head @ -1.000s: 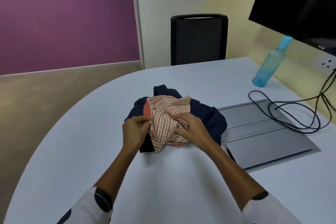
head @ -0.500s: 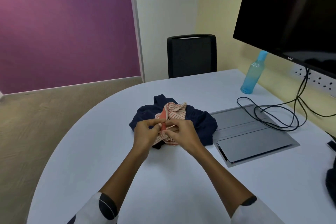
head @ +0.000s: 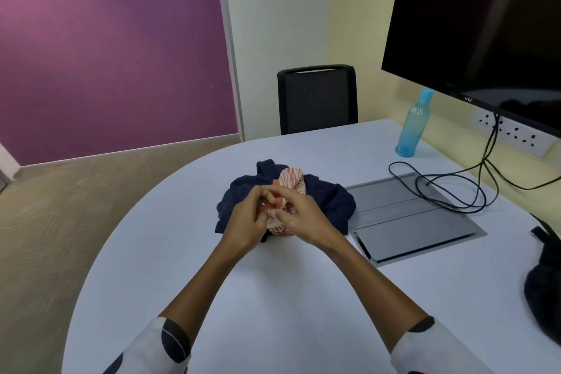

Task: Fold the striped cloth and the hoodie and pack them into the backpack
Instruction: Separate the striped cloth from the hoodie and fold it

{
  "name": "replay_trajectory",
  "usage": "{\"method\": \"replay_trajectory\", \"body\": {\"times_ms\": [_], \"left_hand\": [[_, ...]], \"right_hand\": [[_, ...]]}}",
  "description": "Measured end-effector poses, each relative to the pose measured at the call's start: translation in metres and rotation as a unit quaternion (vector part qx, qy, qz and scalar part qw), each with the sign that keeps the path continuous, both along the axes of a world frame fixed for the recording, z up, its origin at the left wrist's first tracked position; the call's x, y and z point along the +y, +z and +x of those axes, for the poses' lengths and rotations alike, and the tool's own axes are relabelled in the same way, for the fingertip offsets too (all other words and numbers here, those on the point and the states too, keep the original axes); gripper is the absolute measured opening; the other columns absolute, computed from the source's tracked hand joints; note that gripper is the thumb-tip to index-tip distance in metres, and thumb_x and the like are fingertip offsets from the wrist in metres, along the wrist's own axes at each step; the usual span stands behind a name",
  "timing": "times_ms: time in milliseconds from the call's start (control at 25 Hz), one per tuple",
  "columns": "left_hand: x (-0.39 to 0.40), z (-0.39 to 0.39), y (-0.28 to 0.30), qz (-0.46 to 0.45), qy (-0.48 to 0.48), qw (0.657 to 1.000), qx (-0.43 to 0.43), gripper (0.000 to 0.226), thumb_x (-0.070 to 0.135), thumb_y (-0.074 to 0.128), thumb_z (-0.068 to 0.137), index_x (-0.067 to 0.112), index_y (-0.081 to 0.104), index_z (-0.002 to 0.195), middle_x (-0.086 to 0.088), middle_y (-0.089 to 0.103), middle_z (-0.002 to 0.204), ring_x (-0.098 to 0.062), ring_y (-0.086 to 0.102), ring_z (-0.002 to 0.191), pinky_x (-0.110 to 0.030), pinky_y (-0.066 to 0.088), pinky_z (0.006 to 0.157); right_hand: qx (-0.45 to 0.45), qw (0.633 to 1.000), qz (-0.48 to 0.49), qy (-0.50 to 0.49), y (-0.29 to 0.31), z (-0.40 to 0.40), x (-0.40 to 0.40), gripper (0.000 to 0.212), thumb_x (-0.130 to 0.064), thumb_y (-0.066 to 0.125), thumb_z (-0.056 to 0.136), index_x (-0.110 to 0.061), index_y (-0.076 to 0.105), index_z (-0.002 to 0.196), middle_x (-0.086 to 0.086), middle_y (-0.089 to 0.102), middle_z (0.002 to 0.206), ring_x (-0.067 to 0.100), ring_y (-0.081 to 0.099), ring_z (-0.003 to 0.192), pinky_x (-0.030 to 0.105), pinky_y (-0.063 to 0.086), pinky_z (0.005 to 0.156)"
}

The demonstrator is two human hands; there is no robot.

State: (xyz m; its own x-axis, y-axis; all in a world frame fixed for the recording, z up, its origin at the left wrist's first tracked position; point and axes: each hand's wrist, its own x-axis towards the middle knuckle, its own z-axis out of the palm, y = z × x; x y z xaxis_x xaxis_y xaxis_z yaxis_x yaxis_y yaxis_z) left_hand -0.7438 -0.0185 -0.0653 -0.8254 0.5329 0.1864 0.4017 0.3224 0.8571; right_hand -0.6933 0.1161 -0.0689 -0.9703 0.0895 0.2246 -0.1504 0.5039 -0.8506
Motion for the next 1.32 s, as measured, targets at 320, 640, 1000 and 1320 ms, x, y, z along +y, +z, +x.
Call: {"method": "replay_trajectory", "body": {"times_ms": [320, 640, 1000, 1320], "left_hand": [[0.002, 0.020, 0.015, 0.020, 0.090, 0.994, 0.055, 0.016, -0.002, 0.060, 0.085, 0.012, 0.054, 0.086, 0.004, 0.063, 0.084, -0.006, 0.060, 0.083, -0.007, 0.046, 0.059], [-0.021, 0.032, 0.024, 0.073, 0.206, 0.971, 0.095, 0.018, -0.005, 0.062, 0.082, 0.012, 0.061, 0.088, -0.001, 0.066, 0.089, -0.015, 0.062, 0.083, -0.023, 0.053, 0.069], [-0.082, 0.036, 0.010, 0.074, 0.326, 0.941, 0.063, 0.017, -0.002, 0.060, 0.085, 0.012, 0.063, 0.095, -0.007, 0.066, 0.094, -0.023, 0.065, 0.092, -0.035, 0.053, 0.083], [-0.107, 0.014, -0.006, -0.027, 0.293, 0.955, 0.016, 0.013, 0.005, 0.060, 0.088, 0.010, 0.070, 0.095, -0.013, 0.069, 0.094, -0.028, 0.066, 0.087, -0.034, 0.049, 0.074]], "right_hand": [[-0.051, 0.999, 0.013, -0.010, -0.006, 0.027, 0.028, 0.016, -0.007, 0.070, 0.082, -0.009, 0.071, 0.097, 0.002, 0.070, 0.092, 0.010, 0.065, 0.085, 0.022, 0.053, 0.076], [-0.143, 0.973, 0.180, -0.021, -0.040, 0.064, 0.070, 0.012, -0.022, 0.074, 0.077, -0.016, 0.071, 0.086, 0.001, 0.071, 0.085, 0.016, 0.065, 0.084, 0.033, 0.053, 0.079], [-0.220, 0.889, 0.400, -0.026, -0.084, 0.113, 0.100, 0.011, -0.034, 0.060, 0.088, -0.029, 0.056, 0.078, -0.011, 0.051, 0.069, 0.015, 0.044, 0.085, 0.039, 0.020, 0.098], [-0.230, 0.899, 0.315, -0.200, -0.050, 0.130, 0.124, 0.013, -0.025, 0.070, 0.077, -0.027, 0.059, 0.069, -0.001, 0.063, 0.077, 0.020, 0.060, 0.076, 0.025, 0.039, 0.063]]}}
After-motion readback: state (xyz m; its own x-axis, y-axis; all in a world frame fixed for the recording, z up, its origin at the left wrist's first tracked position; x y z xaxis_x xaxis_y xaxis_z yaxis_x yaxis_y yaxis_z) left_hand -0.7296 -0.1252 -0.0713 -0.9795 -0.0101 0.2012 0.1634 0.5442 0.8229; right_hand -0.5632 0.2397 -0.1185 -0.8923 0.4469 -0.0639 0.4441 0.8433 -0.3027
